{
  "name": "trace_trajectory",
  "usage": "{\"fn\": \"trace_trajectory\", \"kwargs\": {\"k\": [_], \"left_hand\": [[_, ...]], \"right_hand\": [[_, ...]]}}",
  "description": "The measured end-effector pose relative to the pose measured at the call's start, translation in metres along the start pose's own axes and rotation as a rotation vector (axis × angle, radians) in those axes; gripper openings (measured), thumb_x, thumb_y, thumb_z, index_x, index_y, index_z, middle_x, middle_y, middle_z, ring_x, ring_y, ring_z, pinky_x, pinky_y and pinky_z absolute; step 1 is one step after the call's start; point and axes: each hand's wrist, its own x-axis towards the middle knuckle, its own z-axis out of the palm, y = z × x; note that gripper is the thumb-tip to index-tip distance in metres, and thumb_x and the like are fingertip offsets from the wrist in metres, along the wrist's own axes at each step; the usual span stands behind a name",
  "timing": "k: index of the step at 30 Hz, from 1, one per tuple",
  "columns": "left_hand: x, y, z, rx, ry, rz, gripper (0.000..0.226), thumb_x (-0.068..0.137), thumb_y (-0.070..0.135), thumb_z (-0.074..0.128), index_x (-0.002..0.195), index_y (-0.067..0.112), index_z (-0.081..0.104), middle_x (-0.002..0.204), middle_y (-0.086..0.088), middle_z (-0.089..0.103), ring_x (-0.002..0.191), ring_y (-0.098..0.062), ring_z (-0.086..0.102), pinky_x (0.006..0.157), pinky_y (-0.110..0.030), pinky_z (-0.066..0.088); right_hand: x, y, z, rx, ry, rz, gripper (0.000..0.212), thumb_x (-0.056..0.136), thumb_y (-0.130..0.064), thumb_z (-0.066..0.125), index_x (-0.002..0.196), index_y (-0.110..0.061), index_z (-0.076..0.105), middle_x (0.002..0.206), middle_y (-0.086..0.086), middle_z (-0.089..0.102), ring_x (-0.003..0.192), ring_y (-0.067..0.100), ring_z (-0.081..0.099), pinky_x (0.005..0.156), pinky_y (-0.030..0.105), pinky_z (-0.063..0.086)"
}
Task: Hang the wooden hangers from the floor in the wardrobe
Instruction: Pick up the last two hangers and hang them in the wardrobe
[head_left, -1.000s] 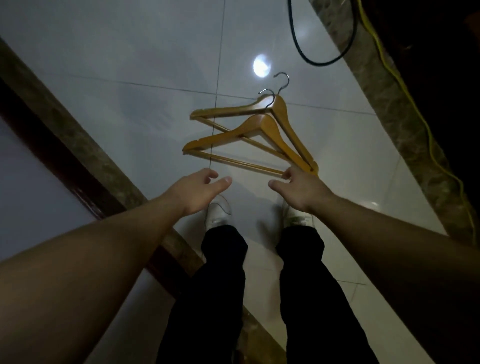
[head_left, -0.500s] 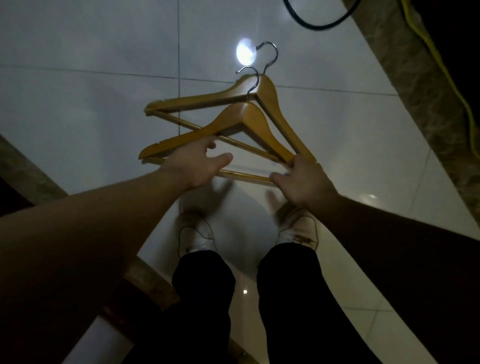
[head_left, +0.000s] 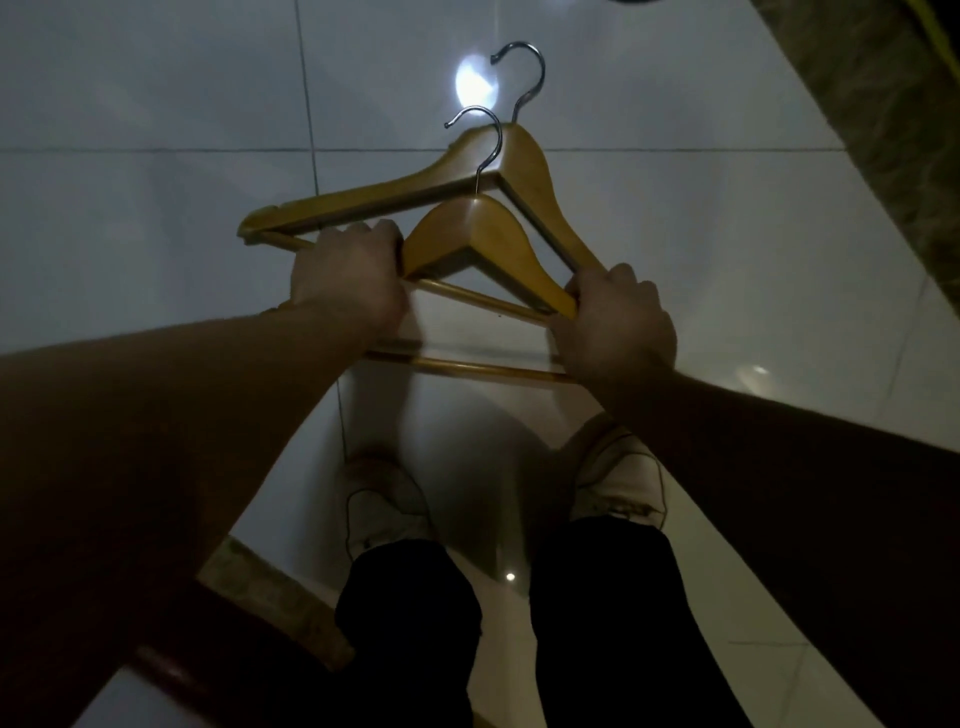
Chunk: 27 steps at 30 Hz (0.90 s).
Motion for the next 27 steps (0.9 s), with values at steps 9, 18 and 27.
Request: {"fn": "trace_trajectory", "kwargs": {"k": [9, 18, 27], "left_hand": [[0.009, 0.004, -0.026, -0.005, 0.095, 0.067, 0.028, 0.087, 0.014, 0.057, 0.114, 0.012, 0.058, 0.106, -0.016, 0.061, 0.097, -0.040, 0.060, 0.072, -0.042, 0.042], [0.018, 0.001, -0.025, -0.007, 0.184, 0.051, 0.043, 0.085, 0.015, 0.063, 0.127, 0.017, 0.056, 0.120, -0.016, 0.055, 0.112, -0.039, 0.051, 0.089, -0.051, 0.043], [0.039, 0.003, -0.027, 0.037, 0.107, 0.069, 0.055, 0.081, 0.014, 0.066, 0.133, 0.012, 0.047, 0.126, -0.022, 0.050, 0.115, -0.044, 0.047, 0.093, -0.052, 0.040]], "right_hand": [[0.005, 0.004, -0.008, -0.042, 0.043, -0.085, 0.038, 0.096, -0.043, 0.053, 0.121, -0.014, 0.051, 0.111, 0.012, 0.052, 0.099, 0.031, 0.056, 0.075, 0.040, 0.045], [0.018, -0.002, -0.001, 0.052, 0.112, -0.079, 0.047, 0.094, -0.036, 0.060, 0.128, -0.009, 0.044, 0.119, 0.015, 0.054, 0.103, 0.032, 0.058, 0.082, 0.042, 0.050], [0.030, 0.000, 0.003, -0.089, 0.182, -0.062, 0.055, 0.092, -0.037, 0.059, 0.133, -0.006, 0.041, 0.126, 0.019, 0.046, 0.109, 0.036, 0.051, 0.079, 0.043, 0.047]]}}
